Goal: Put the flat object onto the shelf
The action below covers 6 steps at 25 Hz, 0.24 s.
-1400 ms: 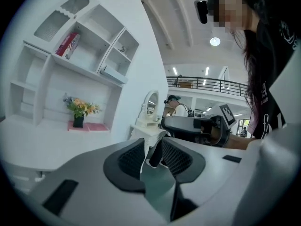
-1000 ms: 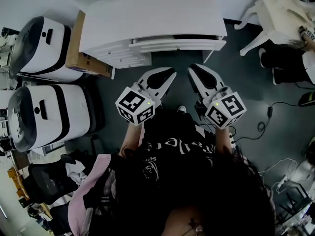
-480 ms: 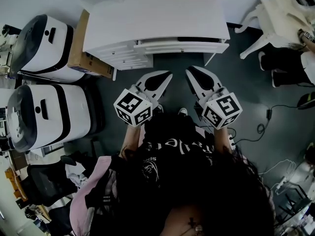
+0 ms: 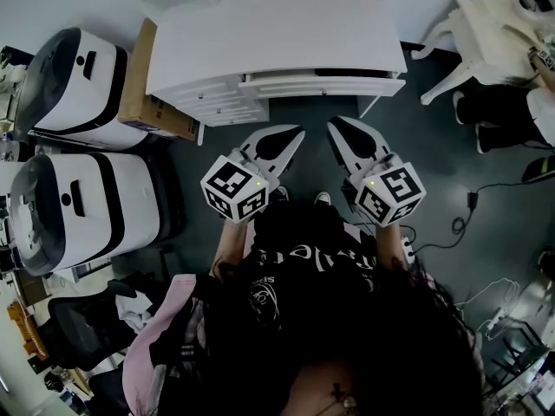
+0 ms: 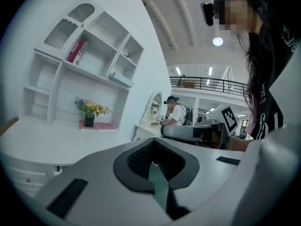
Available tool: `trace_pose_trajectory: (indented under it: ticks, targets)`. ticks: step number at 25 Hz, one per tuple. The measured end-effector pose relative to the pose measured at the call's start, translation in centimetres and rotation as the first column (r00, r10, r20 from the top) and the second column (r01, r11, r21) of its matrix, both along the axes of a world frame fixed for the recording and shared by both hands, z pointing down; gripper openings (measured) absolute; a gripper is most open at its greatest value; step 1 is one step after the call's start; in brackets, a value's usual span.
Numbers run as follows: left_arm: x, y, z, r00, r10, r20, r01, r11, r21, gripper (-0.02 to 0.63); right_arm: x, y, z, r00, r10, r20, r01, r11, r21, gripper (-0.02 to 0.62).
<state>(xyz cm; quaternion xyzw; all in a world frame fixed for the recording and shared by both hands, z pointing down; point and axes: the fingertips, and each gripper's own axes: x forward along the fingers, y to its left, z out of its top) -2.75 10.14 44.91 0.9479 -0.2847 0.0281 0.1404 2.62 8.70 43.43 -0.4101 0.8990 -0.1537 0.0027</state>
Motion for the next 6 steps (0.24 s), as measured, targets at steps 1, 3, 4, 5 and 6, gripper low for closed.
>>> trace_pose_trajectory:
  ticks: [1, 3, 4, 5, 6]
  targets:
    - [-0.12, -0.09, 0.03, 1.0, 0.001, 0.0, -0.001, 1.0, -0.002, 0.015, -0.13, -0.09, 0.04, 1.0, 0.0, 0.0, 0.0, 1.0, -0.001, 0.066]
    - [-0.33, -0.25, 0.07, 1.0, 0.003, 0.0, -0.003, 1.0, -0.004, 0.015, -0.34, -0.3, 0.14, 1.0, 0.0, -0.002, 0.0, 1.0, -0.003, 0.065]
    - [-0.44, -0.31, 0.09, 1.0, 0.004, 0.0, -0.004, 1.0, -0.005, 0.015, -0.44, -0.4, 0.18, 1.0, 0.001, -0.002, -0.001, 1.0, -0.005, 0.065]
    - [-0.56, -0.37, 0.1, 1.0, 0.005, -0.001, -0.005, 1.0, -0.005, 0.015, -0.54, -0.52, 0.23, 1.0, 0.002, -0.003, -0.002, 1.0, -0.006, 0.065]
    - [-0.68, -0.43, 0.11, 1.0, 0.006, -0.001, -0.006, 1.0, -0.005, 0.015, -0.65, -0.63, 0.27, 1.0, 0.002, -0.003, -0.002, 1.0, -0.007, 0.064]
